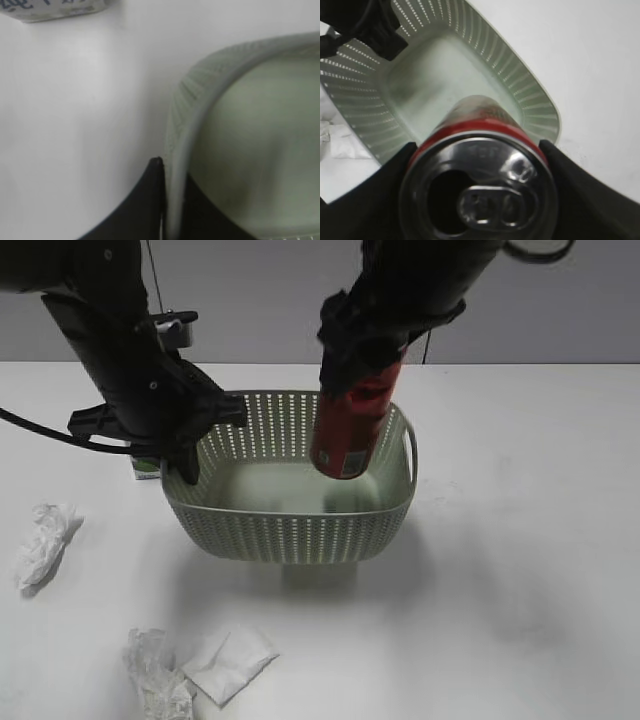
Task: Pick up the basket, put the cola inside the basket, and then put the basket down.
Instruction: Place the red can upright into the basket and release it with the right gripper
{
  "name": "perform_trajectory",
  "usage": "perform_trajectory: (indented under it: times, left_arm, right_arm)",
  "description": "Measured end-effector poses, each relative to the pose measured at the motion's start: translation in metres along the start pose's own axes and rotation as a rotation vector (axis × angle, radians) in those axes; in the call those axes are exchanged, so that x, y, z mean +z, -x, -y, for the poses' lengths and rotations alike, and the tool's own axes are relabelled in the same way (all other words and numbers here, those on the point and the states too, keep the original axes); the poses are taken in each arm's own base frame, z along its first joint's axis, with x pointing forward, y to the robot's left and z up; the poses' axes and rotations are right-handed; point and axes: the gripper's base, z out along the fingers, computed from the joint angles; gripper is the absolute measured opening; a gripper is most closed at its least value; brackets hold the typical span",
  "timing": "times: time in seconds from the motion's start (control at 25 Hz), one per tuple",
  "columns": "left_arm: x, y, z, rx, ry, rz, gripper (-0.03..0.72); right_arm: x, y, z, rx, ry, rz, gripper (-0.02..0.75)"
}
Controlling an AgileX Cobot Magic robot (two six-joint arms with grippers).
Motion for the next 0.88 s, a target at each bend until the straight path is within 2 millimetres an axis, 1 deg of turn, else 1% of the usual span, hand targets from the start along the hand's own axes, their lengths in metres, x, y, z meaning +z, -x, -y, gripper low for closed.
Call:
perform_trajectory:
  times: [0.16,0.24,0.32,0.44,0.48,0.56,0.6,0.68,0.8,0.88]
  left_arm:
    - [0.000,-0.004,0.003,0.019,-0.037,-0.041,-0.002]
    - [0.000,-0.005,0.004,0.025,-0.046,-0.052,-0.002]
    - [0.000,-0.005,0.004,0.036,-0.041,-0.054,-0.002]
    - [0.001,-0.005,0.003,0.046,-0.029,-0.056,-0.002]
    - [0.001,-0.005,0.003,0.048,-0.028,-0.054,-0.002]
    - [0.001,-0.005,0.002,0.049,-0.028,-0.052,-0.002]
    - [0.002,-0.005,0.002,0.050,-0.026,-0.051,-0.002]
    - [0.002,-0.005,0.002,0.053,-0.024,-0.050,-0.002]
    - [0.002,-0.005,0.002,0.053,-0.025,-0.048,-0.002]
    - [0.002,-0.005,0.002,0.054,-0.024,-0.047,-0.002]
  right_arm:
    - [0.039,-0.001,0.002,0.002,0.005,-0.068,0.510]
    - [0.051,-0.003,0.003,0.003,0.009,-0.094,0.510]
    - [0.057,-0.004,0.003,0.001,0.014,-0.119,0.510]
    - [0.057,-0.006,0.001,-0.016,0.028,-0.142,0.510]
    - [0.057,-0.007,0.001,-0.019,0.031,-0.146,0.521]
    - [0.057,-0.007,0.001,-0.023,0.034,-0.149,0.603]
    - [0.057,-0.007,0.001,-0.024,0.034,-0.149,0.631]
    - [0.054,-0.004,0.001,-0.024,0.034,-0.142,0.638]
    - [0.044,0.004,0.002,-0.027,0.034,-0.130,0.638]
    - [0.029,0.014,0.002,-0.022,0.032,-0.112,0.638]
